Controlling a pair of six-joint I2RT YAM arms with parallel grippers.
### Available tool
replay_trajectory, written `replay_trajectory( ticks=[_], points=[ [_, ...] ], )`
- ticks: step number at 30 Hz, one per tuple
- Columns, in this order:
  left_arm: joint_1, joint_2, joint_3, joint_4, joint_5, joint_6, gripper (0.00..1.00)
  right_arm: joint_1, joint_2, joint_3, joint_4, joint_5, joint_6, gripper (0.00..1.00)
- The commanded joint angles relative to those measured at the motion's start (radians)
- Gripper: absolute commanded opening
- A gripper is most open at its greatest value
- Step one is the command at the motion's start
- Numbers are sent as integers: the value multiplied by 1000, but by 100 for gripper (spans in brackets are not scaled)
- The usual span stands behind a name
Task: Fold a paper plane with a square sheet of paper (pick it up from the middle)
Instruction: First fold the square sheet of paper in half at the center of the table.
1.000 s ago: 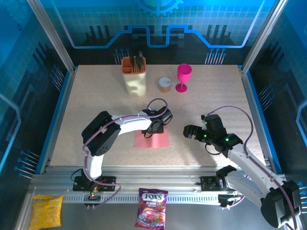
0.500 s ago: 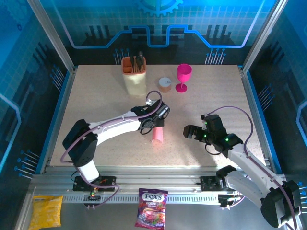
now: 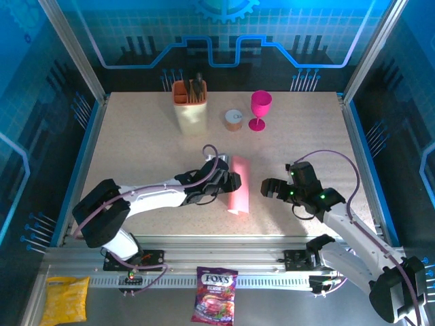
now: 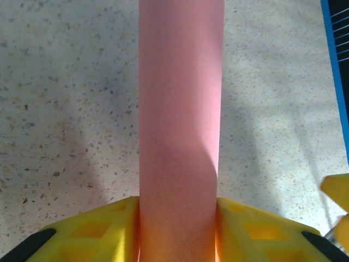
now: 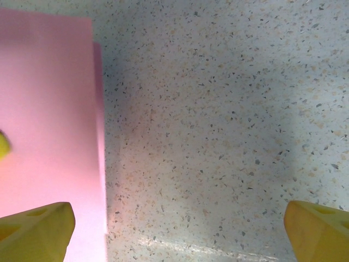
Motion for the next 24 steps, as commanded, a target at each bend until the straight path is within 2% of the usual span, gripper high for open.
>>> replay_trajectory(
  ticks=[1,5,9,13,24],
  points=[
    [7,30,-46,153,-7,-27,40,-13,11,37,-31,-30,-23,99],
    [12,52,-56,108,-51,3,42,-18,44,44,-15,-86,-39,99],
    [17,57,-68,77,-84,23,54,-18,80,45,-8,-127,-52,100],
    [22,53,-75,51,-114,35,60,-22,103,46,9,-149,-49,100],
    [52,21,-74,-25,-174,126,64,-18,156,54,67,-191,-22,99]
  ],
)
